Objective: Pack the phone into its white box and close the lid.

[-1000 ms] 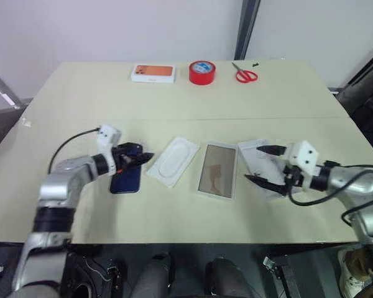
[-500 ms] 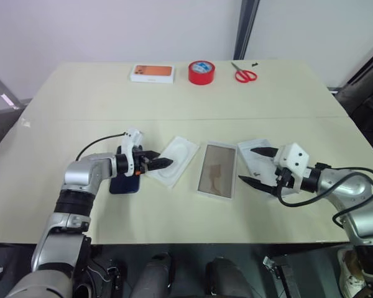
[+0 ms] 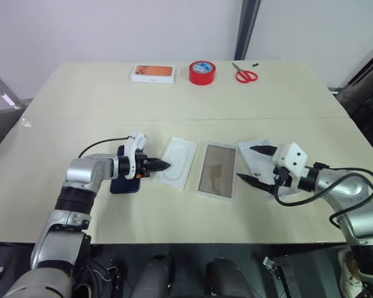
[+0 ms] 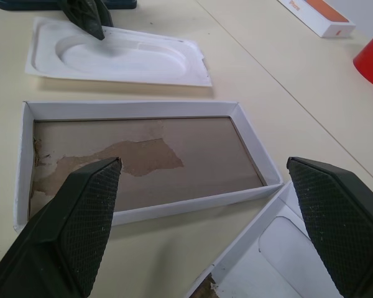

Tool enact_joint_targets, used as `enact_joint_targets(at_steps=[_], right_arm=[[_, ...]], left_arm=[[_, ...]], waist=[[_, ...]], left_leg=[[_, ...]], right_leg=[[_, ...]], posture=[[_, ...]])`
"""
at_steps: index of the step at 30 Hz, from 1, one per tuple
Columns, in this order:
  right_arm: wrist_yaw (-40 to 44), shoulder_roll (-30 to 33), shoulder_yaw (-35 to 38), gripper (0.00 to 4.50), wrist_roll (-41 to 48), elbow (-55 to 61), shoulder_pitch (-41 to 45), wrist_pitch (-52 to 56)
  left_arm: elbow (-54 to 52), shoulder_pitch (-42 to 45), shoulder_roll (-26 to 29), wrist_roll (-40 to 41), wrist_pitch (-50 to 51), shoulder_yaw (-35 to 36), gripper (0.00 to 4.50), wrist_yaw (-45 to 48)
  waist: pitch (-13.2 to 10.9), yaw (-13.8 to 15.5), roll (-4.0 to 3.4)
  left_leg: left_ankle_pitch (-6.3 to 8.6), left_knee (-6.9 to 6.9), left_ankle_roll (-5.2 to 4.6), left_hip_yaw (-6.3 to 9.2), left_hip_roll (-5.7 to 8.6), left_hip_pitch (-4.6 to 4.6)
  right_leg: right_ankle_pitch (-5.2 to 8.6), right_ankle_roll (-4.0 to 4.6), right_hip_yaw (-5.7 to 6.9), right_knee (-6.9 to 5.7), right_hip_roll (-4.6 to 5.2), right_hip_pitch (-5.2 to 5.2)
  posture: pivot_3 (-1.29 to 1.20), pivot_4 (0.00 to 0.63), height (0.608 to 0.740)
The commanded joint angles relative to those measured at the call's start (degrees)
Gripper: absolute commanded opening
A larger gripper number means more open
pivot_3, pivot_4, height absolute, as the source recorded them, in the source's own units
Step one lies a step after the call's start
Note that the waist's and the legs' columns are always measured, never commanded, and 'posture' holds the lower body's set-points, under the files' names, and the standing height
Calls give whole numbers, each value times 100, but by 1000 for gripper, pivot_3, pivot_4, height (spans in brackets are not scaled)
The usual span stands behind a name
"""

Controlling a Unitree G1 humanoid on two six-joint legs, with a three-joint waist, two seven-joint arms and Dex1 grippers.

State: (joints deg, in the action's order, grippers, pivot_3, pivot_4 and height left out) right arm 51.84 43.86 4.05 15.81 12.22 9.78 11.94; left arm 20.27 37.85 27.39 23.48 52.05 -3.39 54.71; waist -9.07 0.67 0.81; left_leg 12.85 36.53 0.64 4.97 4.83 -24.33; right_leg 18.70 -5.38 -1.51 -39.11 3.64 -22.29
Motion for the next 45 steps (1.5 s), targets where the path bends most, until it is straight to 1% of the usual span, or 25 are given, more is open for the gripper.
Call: enact_joint_targets(at_steps=[1, 2, 5, 7, 11, 16, 19, 22, 26, 29, 35, 36, 40, 45], right_arm=[[-29, -16, 32, 4500, -36, 98, 121, -135], [-33, -18, 18, 4500, -48, 97, 134, -141], [5, -27, -26, 4500, 23, 160, 191, -30], [78, -2, -102, 4500, 46, 244, 205, 38], [184, -82, -355, 4500, 264, 607, 230, 464], [43, -429, -822, 4500, 498, 1163, 312, 1123], [55, -534, -1208, 4500, 474, 1354, 325, 1445], [177, -401, -1567, 4500, 351, 1308, 371, 1755], [357, -190, -1887, 4500, 66, 1043, 493, 1793], [391, -196, -2032, 3600, -178, 683, 635, 1602], [571, -217, -2402, 427, -764, 155, 814, 993], [605, -290, -2399, 20, -741, 67, 886, 956], [649, -614, -2502, 20, -938, -337, 1349, 540], [631, -1148, -2723, 20, -1264, -966, 1969, 46]], left_arm=[[96, -69, -51, 6, 181, -59, 1684, -25], [100, -70, -60, 26, 234, -49, 1684, -18], [49, -111, -77, -23, 170, -65, 864, -64], [34, -120, -82, -2, 227, -41, 50, -83], [-10, -142, -58, 16, 253, -11, 50, -117], [-29, -109, -150, 181, 366, 257, 50, -293], [-81, 22, -347, 514, 588, 805, 50, -613], [-208, 149, -519, 811, 660, 1340, 50, -963], [-443, 237, -639, 1102, 866, 1749, 50, -1343], [-629, 171, -655, 1159, 872, 1774, 0, -1471], [-733, 116, -822, 1286, 649, 2018, 0, -1846], [-759, 142, -870, 1329, 659, 2084, 0, -1936], [-878, 248, -1067, 1630, 886, 2316, 0, -2250], [-1013, 328, -1277, 1816, 973, 2357, 0, -2534]], waist=[[0, 0, 0], [0, 0, 0], [0, -2, 0], [0, -4, 0], [0, -17, 0], [0, -25, 0], [-1, 0, 2], [-3, -3, 4], [-3, -11, 5], [-3, -11, 5], [-3, -16, 5], [-3, -16, 5], [-4, -32, 7], [-4, -50, 7]], left_leg=[[0, 0, 0, 0, 0, 0], [0, 0, 0, 0, 0, 0], [0, 0, 0, 0, 0, 0], [0, 0, 0, 0, 0, 0], [1, -1, -2, 1, -1, 0], [1, -1, -2, 2, -1, 0], [2, 4, -3, 4, -1, -3], [5, 13, -8, 10, 0, -9], [6, 15, -8, 9, -1, -11], [5, 16, -6, 9, 0, -10], [-6, 17, 12, 8, 0, -10], [-6, 18, 14, 8, 0, -10], [-7, 19, 16, 8, -1, -10], [-9, 20, 20, 8, -1, -10]], right_leg=[[0, 0, 0, 0, 0, 0], [0, 0, 0, 0, 0, 0], [0, 0, 0, 0, 0, 0], [0, 0, 0, 0, 0, -1], [0, 0, 0, 0, 0, -2], [0, 0, -1, -1, 0, -3], [0, 0, 1, -1, 0, -3], [0, 0, 6, -1, 0, -4], [0, 0, 6, -2, -1, -7], [0, 0, 7, -2, -1, -6], [0, 0, 6, -3, -1, -6], [0, 0, 6, -3, -2, -6], [0, 0, 7, -4, -4, -7], [0, -1, 7, -8, -5, -8]], posture=[[0, 150, 734], [0, 150, 734], [0, 150, 734], [0, 150, 734], [0, 150, 734], [0, 150, 734], [0, 150, 734], [0, 150, 734], [0, 150, 734], [0, 150, 734], [0, 150, 734], [0, 150, 734], [0, 150, 734], [0, 150, 734]])
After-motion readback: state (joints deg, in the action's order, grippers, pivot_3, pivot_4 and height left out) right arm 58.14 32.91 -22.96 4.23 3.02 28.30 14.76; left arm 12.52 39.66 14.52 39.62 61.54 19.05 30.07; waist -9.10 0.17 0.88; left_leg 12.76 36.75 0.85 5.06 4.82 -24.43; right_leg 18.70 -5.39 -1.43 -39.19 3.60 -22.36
